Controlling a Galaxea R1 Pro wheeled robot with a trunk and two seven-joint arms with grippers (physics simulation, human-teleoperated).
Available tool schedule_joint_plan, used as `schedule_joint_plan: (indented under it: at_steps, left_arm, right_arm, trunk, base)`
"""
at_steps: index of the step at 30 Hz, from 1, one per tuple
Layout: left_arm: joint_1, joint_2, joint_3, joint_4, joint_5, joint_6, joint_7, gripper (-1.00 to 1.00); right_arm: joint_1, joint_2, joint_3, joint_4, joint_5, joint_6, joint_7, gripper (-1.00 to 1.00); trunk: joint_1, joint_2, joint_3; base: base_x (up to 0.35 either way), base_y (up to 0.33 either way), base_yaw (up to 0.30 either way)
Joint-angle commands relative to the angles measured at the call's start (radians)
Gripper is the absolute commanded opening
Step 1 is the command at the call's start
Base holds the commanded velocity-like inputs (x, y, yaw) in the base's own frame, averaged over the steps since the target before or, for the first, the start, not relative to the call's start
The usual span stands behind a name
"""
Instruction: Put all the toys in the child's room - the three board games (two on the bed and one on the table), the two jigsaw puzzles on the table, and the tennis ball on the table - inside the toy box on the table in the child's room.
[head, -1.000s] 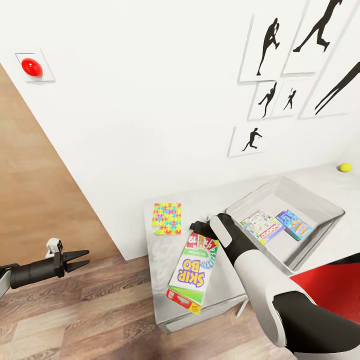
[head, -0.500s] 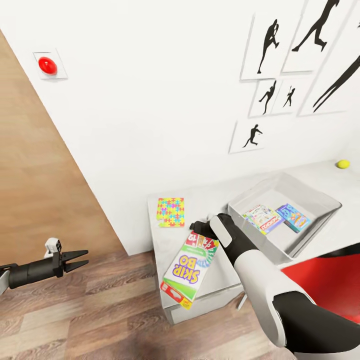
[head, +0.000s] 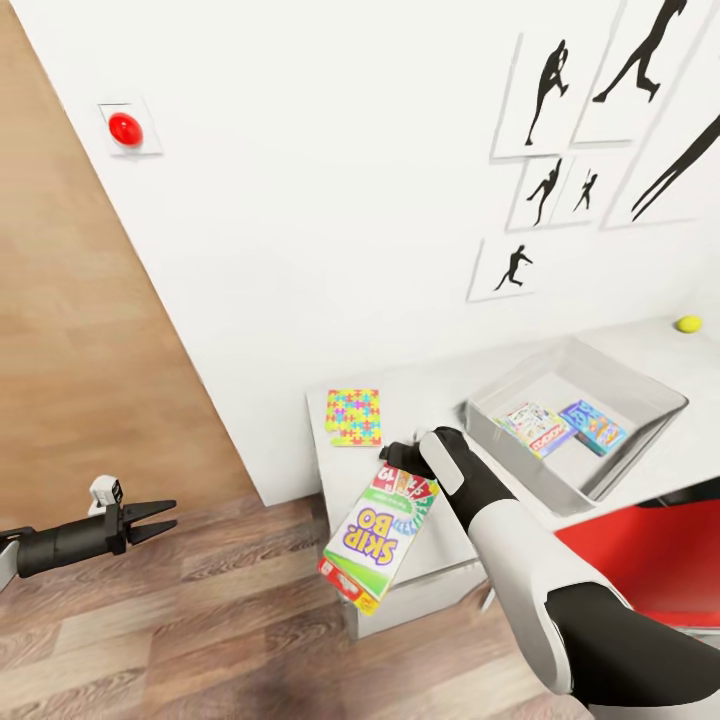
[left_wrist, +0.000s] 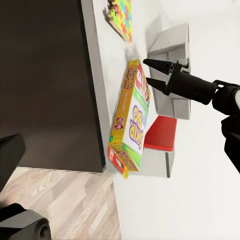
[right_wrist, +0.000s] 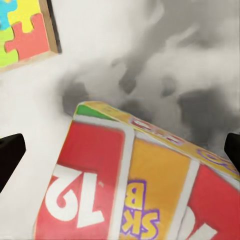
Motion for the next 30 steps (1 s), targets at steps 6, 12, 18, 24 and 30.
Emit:
schedule_joint_plan:
  at_steps: [6,12,18,24,30]
  left_arm:
    - [-0.001,0.001,-0.005,0.001,0.006,0.009,-0.002,1.0]
    - [-0.001,0.001,-0.005,0.001,0.006,0.009,-0.002,1.0]
    - [-0.001,0.001,-0.005,0.001,0.006,0.008,-0.002,1.0]
    - [-0.001,0.001,-0.006,0.001,0.006,0.008,-0.002,1.0]
    - [-0.001,0.001,-0.005,0.002,0.006,0.008,-0.002,1.0]
  right_arm:
    - [-0.001,0.0,0.003,-0.001,-0.01,0.002,-0.009,1.0]
    - [0.0,0.0,0.003,-0.003,-0.01,0.002,-0.009,1.0]
    - [0.0,0.0,0.002,-0.009,-0.01,0.002,-0.008,1.0]
    - [0.001,0.0,0.001,-0.01,-0.011,0.002,-0.007,1.0]
    - [0.001,0.0,0.001,-0.01,-0.011,0.002,-0.007,1.0]
  trunk:
    - [0.0,-0.002,-0.002]
    - [0.0,-0.002,-0.002]
    - [0.0,-0.002,-0.001]
    - [0.0,-0.002,0.002]
    - [0.0,-0.002,0.002]
  base:
    - [-0.057,0.065,0.0]
    - [-0.08,0.006,0.0]
    - [-0.025,0.001,-0.017]
    - [-0.066,0.066,-0.026]
    - [-0.031,0.089,-0.003]
